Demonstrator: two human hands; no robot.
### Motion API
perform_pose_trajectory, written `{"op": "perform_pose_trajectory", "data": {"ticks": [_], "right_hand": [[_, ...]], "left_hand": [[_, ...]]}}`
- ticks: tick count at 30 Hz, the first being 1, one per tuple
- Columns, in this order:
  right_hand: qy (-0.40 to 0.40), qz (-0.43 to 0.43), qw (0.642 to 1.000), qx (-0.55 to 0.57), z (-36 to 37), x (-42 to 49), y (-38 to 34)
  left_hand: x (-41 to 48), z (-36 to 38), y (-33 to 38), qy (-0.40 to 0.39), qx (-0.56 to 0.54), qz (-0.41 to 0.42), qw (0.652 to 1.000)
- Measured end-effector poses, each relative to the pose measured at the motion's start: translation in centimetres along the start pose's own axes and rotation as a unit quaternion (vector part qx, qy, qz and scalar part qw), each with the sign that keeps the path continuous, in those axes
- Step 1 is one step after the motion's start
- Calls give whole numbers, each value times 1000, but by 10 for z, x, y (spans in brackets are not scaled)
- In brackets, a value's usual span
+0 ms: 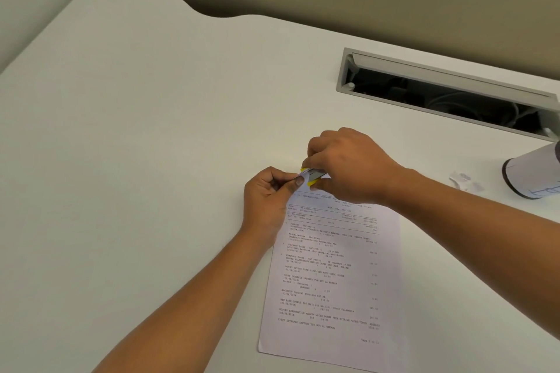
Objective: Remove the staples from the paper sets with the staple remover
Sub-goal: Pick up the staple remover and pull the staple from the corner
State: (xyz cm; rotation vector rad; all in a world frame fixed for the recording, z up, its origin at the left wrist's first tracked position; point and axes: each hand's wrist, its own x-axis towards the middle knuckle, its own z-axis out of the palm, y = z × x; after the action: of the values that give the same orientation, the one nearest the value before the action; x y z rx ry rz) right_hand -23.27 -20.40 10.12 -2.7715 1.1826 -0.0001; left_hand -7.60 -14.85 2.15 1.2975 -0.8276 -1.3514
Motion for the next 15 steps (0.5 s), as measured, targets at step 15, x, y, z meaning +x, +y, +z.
{"op": "perform_pose_trajectory", "data": {"ticks": [15], "right_hand": [[-13,60,992,106,-12,-10,9]], "left_hand": [[-2,0,2,-4,10,-16,1000]]}}
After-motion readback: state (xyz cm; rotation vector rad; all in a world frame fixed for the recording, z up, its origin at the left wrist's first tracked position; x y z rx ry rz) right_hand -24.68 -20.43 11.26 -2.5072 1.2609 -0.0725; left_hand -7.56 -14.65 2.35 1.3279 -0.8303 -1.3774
